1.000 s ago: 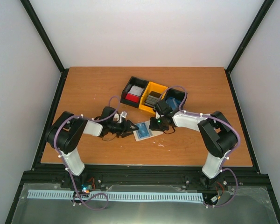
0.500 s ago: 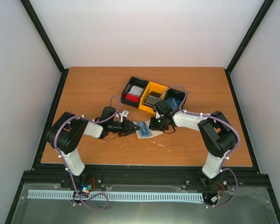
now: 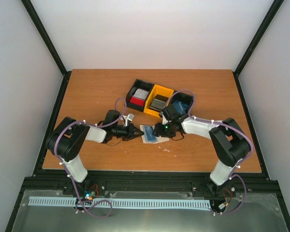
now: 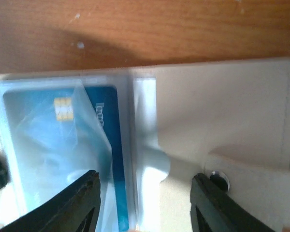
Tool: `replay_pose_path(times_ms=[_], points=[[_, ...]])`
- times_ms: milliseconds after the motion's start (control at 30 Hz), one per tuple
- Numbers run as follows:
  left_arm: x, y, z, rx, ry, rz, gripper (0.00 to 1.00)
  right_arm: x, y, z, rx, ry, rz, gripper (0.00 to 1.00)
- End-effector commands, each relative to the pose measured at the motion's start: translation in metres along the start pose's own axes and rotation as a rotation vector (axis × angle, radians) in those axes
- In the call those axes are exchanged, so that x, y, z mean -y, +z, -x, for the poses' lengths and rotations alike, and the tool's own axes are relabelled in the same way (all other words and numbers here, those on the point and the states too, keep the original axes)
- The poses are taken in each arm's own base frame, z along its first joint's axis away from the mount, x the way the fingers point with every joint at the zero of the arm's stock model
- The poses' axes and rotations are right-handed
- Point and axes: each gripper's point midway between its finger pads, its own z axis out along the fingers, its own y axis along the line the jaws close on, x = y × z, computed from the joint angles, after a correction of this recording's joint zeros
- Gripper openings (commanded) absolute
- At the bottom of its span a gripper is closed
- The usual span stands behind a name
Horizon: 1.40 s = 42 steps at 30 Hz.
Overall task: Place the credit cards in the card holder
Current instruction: Turn over the card slot in the card holder.
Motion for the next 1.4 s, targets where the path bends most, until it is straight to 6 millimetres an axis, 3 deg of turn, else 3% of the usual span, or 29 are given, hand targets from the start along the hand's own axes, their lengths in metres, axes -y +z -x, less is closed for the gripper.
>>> replay_pose_path(times_ms=[0, 133, 367, 500, 767, 1267, 1367], points=[[0.017, -0.001, 0.013, 0.028, 0.11, -0.004, 0.01, -0.002, -0.015, -0.016, -0.033, -0.036, 0.014, 0.54], [0.019, -0.001, 0.014, 0.022, 0.121, -0.002, 0.01, -0.025, -0.018, -0.019, -0.052, -0.122, 0.119, 0.58], [0.017, -0.001, 0.013, 0.009, 0.108, 0.006, 0.01, -0.016, -0.027, -0.014, 0.027, -0.205, -0.037, 0.63], [0.013, 0.0, 0.011, -0.003, 0.097, 0.022, 0.0, -0.03, -0.03, -0.019, 0.048, -0.314, -0.027, 0.64], [0.011, 0.001, 0.01, -0.015, 0.096, 0.027, 0.01, -0.046, -0.014, -0.024, 0.005, -0.407, -0.047, 0.65], [0.012, 0.001, 0.01, -0.012, 0.104, 0.025, 0.01, -0.041, -0.004, -0.026, -0.021, -0.427, -0.103, 0.65], [0.011, 0.001, 0.01, -0.011, 0.103, 0.027, 0.01, -0.031, -0.005, -0.022, -0.003, -0.401, -0.164, 0.65]])
